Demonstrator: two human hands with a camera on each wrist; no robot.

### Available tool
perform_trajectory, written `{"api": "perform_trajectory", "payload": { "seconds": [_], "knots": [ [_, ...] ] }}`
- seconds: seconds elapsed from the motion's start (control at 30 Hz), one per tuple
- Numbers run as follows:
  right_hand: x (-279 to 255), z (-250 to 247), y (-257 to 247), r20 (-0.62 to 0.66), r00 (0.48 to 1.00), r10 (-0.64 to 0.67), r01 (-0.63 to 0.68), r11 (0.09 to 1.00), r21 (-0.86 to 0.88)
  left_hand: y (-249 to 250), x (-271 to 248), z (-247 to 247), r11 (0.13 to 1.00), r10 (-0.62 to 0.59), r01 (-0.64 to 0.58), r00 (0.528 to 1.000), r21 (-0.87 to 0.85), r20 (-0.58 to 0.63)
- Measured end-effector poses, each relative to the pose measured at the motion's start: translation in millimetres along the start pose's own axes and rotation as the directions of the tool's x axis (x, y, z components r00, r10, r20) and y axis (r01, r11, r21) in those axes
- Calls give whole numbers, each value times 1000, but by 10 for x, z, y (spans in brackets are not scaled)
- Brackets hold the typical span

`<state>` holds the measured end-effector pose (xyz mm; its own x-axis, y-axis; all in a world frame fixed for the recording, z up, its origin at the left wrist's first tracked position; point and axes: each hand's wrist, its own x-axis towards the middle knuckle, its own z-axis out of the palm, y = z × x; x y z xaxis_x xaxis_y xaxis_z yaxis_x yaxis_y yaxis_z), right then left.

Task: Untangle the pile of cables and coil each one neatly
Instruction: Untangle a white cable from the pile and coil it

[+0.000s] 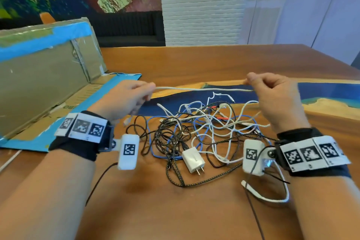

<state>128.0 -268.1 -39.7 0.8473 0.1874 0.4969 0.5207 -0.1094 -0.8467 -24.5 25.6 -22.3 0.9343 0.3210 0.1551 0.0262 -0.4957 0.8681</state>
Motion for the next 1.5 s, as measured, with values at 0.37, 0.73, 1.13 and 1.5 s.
{"api": "perform_trajectory", "payload": {
  "seconds": [0.37,0.73,1.13,1.5],
  "knots": [
    [-436,579,-167,436,867,-243,286,958,-35,345,-70,553,916,343,-342,939,211,35],
    [-424,481,-18,218,974,-63,64,998,3,-38,-145,581,970,45,51,925,-239,378],
    [-652,647,-154,723,691,1,127,984,-123,139,-311,852,431,130,-78,991,-899,-24],
    [-697,663,-173,700,712,-48,-5,997,74,99,-319,871,898,219,-180,974,-401,55]
  ]
}}
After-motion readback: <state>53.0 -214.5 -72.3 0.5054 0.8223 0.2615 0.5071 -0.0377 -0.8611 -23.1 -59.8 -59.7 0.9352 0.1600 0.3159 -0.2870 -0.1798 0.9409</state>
